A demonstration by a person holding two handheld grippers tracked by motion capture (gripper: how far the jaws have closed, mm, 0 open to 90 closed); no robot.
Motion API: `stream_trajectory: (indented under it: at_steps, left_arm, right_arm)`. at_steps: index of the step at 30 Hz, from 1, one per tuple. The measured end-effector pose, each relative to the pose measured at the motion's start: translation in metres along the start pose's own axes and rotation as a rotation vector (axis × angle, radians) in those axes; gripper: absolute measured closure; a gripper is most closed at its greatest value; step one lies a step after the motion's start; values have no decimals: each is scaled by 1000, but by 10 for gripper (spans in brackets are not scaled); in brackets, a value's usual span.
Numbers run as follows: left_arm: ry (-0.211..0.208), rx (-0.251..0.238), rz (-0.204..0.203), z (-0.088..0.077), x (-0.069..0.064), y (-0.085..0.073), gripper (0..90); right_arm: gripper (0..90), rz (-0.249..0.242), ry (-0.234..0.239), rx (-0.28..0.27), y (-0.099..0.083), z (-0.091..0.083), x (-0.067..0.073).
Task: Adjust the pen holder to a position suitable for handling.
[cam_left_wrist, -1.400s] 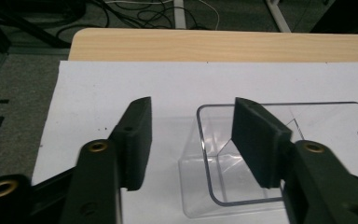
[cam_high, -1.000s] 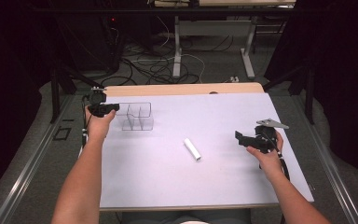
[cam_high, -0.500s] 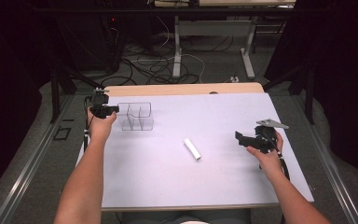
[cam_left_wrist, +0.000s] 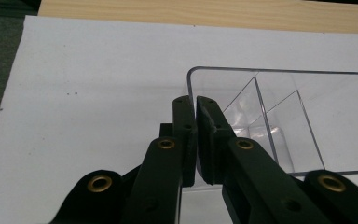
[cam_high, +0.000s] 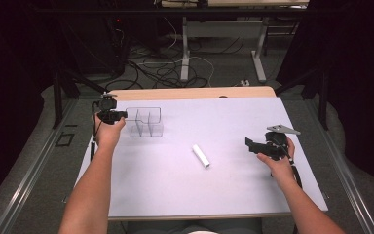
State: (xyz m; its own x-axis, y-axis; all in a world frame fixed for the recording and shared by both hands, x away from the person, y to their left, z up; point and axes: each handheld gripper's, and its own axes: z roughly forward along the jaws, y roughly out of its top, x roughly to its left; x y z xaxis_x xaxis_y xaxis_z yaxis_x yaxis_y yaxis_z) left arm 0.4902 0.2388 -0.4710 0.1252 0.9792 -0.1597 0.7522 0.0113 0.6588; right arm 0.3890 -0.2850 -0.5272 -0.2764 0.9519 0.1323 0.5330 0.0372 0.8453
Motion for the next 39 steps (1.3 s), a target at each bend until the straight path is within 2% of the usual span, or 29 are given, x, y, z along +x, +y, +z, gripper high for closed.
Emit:
stream_trajectory:
  at_steps: [12, 15, 16, 22, 25, 29, 37, 39]
  left_arm:
    - [-23, 14, -40, -1, -21, -5, 873]
    - [-35, 27, -31, -1, -29, -6, 873]
    - [-31, 15, -37, 0, -32, -6, 873]
    - [-45, 25, -56, -1, -45, -10, 871]
    - [-45, 31, -49, -3, -50, -12, 871]
    - [-51, 26, -68, -4, -57, -15, 868]
    - [-58, 43, -39, -4, -70, -17, 867]
    - [-73, 52, -33, -4, -73, -17, 865]
  right_arm:
    - [104, 2, 2, 0, 0, 0, 1]
    - [104, 4, 4, -1, 0, 0, 2]
    - [104, 4, 4, -1, 0, 0, 2]
    - [104, 6, 5, -1, 0, 0, 1]
    - [104, 6, 6, 1, 0, 0, 1]
    - [104, -1, 8, 0, 0, 0, 1]
    - [104, 3, 7, 3, 0, 0, 2]
    - [104, 4, 8, 3, 0, 0, 2]
